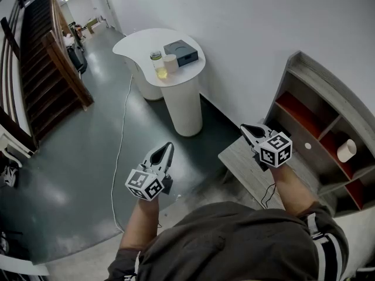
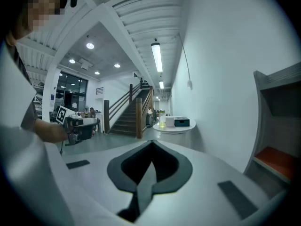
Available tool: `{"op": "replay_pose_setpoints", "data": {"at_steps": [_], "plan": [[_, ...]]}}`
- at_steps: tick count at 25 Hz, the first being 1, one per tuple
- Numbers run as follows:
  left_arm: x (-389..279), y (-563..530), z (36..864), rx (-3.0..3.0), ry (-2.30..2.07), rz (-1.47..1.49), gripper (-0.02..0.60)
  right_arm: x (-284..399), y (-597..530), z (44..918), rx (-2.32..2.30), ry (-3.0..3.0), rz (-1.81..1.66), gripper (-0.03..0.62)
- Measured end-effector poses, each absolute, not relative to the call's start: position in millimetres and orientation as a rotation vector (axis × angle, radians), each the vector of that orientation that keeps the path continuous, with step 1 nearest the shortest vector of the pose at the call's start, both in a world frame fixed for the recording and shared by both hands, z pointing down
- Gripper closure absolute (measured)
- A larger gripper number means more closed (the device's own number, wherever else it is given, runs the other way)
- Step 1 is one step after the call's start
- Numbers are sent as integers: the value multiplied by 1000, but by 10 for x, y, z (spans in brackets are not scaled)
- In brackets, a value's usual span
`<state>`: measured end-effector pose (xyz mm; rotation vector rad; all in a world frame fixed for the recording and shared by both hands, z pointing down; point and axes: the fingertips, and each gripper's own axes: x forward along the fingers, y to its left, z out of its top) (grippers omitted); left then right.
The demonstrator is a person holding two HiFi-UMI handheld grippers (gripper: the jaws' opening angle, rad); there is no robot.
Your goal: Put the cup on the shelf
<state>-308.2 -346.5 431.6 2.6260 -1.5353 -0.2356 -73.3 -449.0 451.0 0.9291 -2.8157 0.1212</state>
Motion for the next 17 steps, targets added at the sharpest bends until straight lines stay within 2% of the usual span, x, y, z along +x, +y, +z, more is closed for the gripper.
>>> {"op": "replay_pose_setpoints", "data": {"at_steps": [17], "plan": [[-3050,-3426,4309,2633,-1524,-243,581,-749,-4428,4503,920,-2810,104,605]]}}
